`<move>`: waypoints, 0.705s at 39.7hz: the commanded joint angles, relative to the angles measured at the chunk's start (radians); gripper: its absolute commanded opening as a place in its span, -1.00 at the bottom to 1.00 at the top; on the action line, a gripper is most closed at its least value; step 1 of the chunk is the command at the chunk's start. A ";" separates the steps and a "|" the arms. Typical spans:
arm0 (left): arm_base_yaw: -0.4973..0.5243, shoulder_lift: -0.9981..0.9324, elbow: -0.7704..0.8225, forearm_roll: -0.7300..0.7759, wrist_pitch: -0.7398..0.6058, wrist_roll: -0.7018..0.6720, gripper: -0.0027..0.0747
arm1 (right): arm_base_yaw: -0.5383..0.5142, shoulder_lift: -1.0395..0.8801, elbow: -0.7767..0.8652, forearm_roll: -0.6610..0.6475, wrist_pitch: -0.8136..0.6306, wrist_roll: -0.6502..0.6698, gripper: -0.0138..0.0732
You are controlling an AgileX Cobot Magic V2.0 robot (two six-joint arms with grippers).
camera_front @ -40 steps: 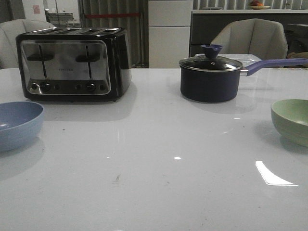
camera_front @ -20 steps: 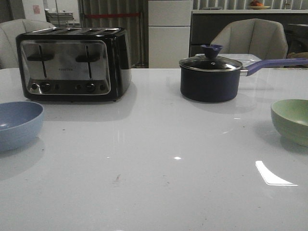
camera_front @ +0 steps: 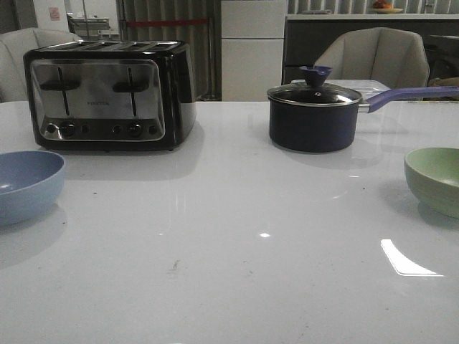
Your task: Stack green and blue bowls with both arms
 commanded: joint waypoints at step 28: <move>-0.009 0.345 -0.659 -0.010 0.509 -0.004 -0.68 | -0.002 0.343 -0.664 -0.058 0.431 -0.002 -0.62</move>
